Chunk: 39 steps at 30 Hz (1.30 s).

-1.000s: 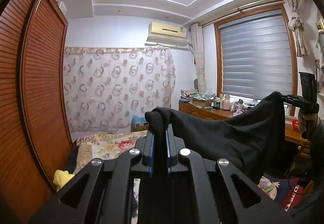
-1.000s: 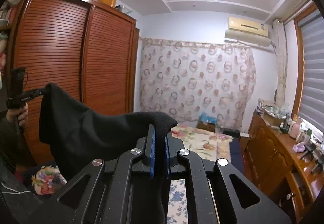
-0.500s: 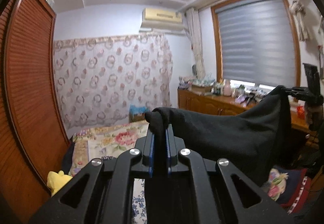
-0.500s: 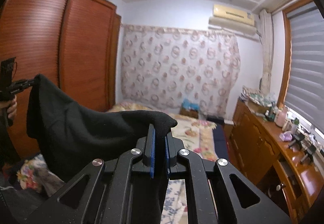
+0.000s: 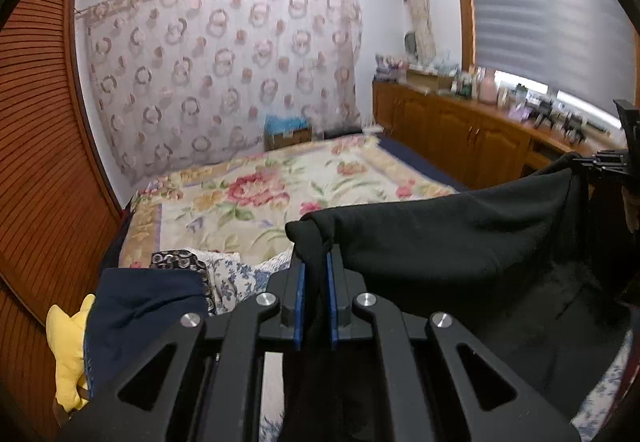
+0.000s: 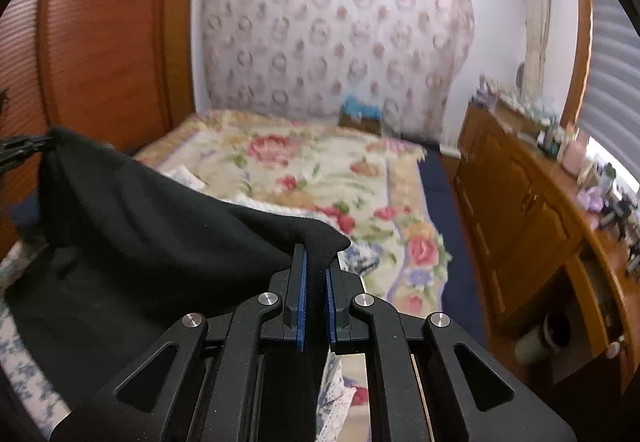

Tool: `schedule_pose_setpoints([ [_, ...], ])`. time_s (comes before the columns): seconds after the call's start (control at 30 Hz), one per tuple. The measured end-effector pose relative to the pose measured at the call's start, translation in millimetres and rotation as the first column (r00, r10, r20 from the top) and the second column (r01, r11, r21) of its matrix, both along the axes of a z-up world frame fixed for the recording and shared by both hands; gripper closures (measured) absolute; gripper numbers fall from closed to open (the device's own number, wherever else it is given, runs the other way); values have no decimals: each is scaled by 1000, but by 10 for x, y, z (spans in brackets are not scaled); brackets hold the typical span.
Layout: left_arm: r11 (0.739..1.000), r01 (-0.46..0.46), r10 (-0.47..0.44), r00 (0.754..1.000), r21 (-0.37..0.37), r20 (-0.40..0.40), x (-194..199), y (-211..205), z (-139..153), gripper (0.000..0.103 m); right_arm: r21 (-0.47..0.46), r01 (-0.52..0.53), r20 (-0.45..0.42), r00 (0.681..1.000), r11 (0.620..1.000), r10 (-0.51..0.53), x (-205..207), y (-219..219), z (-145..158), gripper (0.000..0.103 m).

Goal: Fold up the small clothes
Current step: 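Grasp the folded edge with both grippers and lift the shirt off the bed, then lower the shirt flat onto the bed and open both grippers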

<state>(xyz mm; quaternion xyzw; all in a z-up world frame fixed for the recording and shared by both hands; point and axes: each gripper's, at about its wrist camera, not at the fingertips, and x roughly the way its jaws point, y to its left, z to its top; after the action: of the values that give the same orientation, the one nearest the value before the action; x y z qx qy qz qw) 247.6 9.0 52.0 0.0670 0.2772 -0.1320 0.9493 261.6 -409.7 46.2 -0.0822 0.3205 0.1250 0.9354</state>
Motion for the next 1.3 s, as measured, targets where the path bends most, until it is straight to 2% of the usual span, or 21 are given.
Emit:
schedule_pose_setpoints([
  [0.13, 1000, -4, 5, 999, 20, -41, 284, -53, -145, 97, 6, 31, -45, 999, 1000, -30, 319, -49, -288, 98],
  [0.2, 999, -6, 8, 998, 32, -54, 373, -81, -184, 97, 17, 42, -61, 997, 999, -41, 421, -81, -362, 98],
  [0.3, 1000, 12, -11, 994, 8, -110, 482, -81, -272, 96, 26, 54, -71, 996, 998, -52, 521, -105, -405, 98],
  [0.4, 999, 33, -34, 981, -9, -191, 518, -14, -366, 87, 23, 75, -74, 995, 997, -73, 550, -102, -433, 81],
  [0.47, 1000, 25, -23, 983, 6, -183, 422, -24, -391, 82, 28, 88, -70, 994, 996, -86, 522, -112, -427, 72],
  [0.53, 1000, 19, -18, 983, 5, -183, 293, -5, -403, 76, 34, 103, -56, 993, 994, -101, 404, -135, -435, 56],
  [0.6, 1000, 9, -11, 980, -10, -197, 151, 36, -434, 75, 38, 115, -61, 992, 993, -113, 287, -136, -467, 52],
  [0.7, 1000, 6, -11, 975, -22, -222, -96, 89, -526, 73, 56, 135, -87, 988, 989, -130, 42, -141, -573, 51],
  [0.83, 999, -11, -1, 962, -42, -272, -389, 181, -727, 72, 106, 148, -167, 978, 983, -129, -324, -149, -744, 51],
  [1.03, 998, -25, 4, 948, -62, -319, -711, 181, -957, 71, 97, 161, -253, 958, 982, -133, -824, -159, -932, 51],
  [1.3, 997, -35, 7, 931, -70, -364, -835, 95, -1152, 71, 97, 246, -313, 927, 964, -205, -958, -271, -1123, 51],
])
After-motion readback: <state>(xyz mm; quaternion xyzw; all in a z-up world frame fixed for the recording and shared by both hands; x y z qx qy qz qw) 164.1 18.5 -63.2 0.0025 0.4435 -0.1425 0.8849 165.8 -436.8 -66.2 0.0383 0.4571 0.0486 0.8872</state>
